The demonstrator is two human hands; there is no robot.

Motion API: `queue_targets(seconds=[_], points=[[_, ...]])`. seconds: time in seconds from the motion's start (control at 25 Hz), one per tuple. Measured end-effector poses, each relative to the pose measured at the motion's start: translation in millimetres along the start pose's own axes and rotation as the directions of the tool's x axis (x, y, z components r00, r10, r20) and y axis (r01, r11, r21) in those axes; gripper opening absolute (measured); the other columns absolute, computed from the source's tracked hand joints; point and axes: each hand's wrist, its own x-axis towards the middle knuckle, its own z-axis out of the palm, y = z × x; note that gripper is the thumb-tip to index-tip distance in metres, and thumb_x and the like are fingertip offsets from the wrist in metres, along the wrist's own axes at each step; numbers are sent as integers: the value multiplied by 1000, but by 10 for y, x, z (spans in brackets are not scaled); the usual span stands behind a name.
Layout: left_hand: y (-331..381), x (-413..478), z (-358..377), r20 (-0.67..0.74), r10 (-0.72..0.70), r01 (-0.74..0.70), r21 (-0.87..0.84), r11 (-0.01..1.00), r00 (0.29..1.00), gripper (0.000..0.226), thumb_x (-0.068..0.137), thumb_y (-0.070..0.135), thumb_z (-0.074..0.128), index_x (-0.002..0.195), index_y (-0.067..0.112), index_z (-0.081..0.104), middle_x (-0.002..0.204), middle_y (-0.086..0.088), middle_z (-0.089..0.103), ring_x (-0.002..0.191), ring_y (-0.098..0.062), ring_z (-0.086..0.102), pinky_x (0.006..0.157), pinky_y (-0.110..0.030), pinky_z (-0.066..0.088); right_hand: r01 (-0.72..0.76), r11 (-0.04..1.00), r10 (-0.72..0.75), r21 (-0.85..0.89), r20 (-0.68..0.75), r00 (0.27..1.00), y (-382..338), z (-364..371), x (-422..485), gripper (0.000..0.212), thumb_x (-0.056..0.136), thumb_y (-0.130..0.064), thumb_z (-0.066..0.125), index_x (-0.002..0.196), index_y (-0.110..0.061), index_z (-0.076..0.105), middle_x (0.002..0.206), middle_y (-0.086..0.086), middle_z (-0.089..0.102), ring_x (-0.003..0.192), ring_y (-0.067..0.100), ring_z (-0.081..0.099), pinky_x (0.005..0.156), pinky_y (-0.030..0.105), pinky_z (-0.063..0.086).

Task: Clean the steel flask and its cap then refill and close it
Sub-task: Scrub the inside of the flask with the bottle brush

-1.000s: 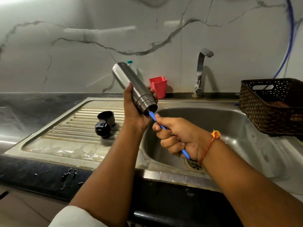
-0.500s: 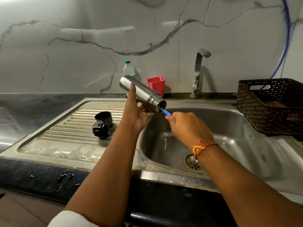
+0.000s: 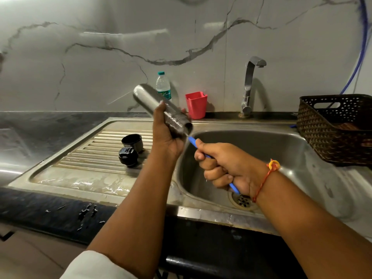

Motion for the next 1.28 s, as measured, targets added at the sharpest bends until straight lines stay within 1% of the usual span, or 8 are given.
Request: queue_targets(seconds=[0.12, 0.28, 0.52, 0.72, 0.96, 1.04, 1.16, 1.28], points=[[-4, -32, 59, 87, -29, 26, 33, 999, 996, 51, 88, 38, 69, 120, 1, 54, 87, -13, 66, 77, -21, 66, 76, -30, 59, -56, 977, 38, 206, 90, 995, -7, 8, -29, 39, 100, -46, 45, 72, -19, 46, 51, -10, 22, 34, 1, 17, 31, 12, 10], [159, 22, -18, 99, 39, -30, -95, 995, 994, 50, 90, 39, 65, 122, 2, 52, 88, -14, 66, 75, -22, 68, 68, -31, 61, -105, 983, 81, 149, 164, 983, 1, -31, -77, 40, 100, -46, 44, 70, -20, 46, 51, -10, 20, 34, 1, 16, 30, 12, 9], [-10, -20, 69, 101, -74, 61, 123, 991, 992, 75, 85, 41, 74, 139, -2, 46, 107, -17, 68, 91, -25, 71, 84, -39, 62, 128, 961, -190, -245, -247, 950, 13, 9, 82, 41, 103, -47, 39, 73, -19, 47, 52, -6, 28, 37, 6, 20, 37, 14, 14], [-63, 43, 25, -122, 43, 15, 435, 900, 992, 49, 97, 39, 66, 136, 14, 50, 129, -21, 62, 113, -36, 66, 89, -50, 61, -86, 455, -594, -886, -374, 712, 76, -120, 241, 46, 102, -43, 40, 65, -18, 50, 58, -1, 51, 56, 19, 49, 47, 29, 29], [-32, 27, 32, -185, -17, 46, 153, 987, 983, 71, 79, 49, 82, 126, 6, 51, 119, -19, 68, 97, -31, 73, 91, -50, 60, -116, 212, -610, -970, -225, 760, 103, -168, 251, 46, 100, -48, 42, 61, -24, 43, 60, -3, 49, 60, 22, 49, 47, 31, 25], [52, 28, 1, -209, 21, 12, 153, 988, 978, 60, 82, 42, 82, 119, 5, 52, 106, -17, 68, 85, -26, 71, 85, -41, 62, 3, 335, -532, -942, -187, 826, 112, -64, 237, 47, 101, -45, 43, 64, -18, 50, 57, -2, 48, 54, 20, 47, 49, 30, 30], [284, 52, -20, -125, 48, -47, 9, 999, 991, 50, 89, 35, 74, 120, 4, 50, 90, -15, 64, 74, -22, 66, 74, -34, 61, 114, 902, -182, -417, -128, 975, 78, 2, 41, 41, 102, -45, 42, 73, -18, 50, 52, -5, 32, 40, 10, 25, 36, 19, 23], [208, 11, -3, -34, 30, -32, -47, 998, 999, 48, 92, 37, 68, 120, 2, 51, 84, -14, 66, 71, -22, 66, 68, -30, 60, -20, 998, 16, 57, 76, 997, 34, -17, -19, 39, 102, -45, 43, 71, -20, 47, 51, -9, 23, 36, 3, 17, 30, 12, 13]])
